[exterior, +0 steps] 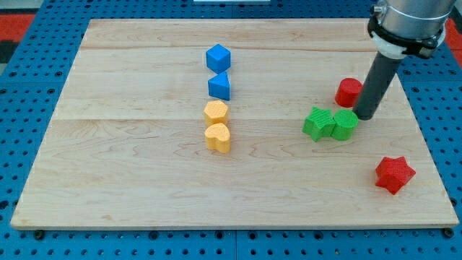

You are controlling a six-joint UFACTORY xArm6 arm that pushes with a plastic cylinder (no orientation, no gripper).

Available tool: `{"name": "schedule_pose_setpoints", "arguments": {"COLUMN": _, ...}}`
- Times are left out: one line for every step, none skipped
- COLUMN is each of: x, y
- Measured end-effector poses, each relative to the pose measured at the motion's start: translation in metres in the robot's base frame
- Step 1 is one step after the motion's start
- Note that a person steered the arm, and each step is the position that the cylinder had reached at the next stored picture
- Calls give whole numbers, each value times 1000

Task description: Push the green star and the green circle towards the bottom right of the board

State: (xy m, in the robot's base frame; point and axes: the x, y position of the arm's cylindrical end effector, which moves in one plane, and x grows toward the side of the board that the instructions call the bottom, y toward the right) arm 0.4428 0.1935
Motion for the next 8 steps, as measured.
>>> {"name": "schedule_pose_setpoints", "arguments": {"x": -8, "y": -34}}
{"name": "schedule_pose_setpoints", "arguments": {"x": -25, "y": -52}}
{"name": "schedule_pose_setpoints", "arguments": {"x": -45, "y": -88}}
{"name": "schedule_pose_setpoints", "arguments": {"x": -48, "y": -109}}
{"name": "schedule_pose_setpoints", "arguments": {"x": -29, "y": -92}}
{"name": "schedule_pose_setpoints", "arguments": {"x": -21, "y": -108}}
{"name": "schedule_pose_setpoints", "arguments": {"x": -21, "y": -134}}
{"name": "schedule_pose_setpoints", "arguments": {"x": -21, "y": -138}}
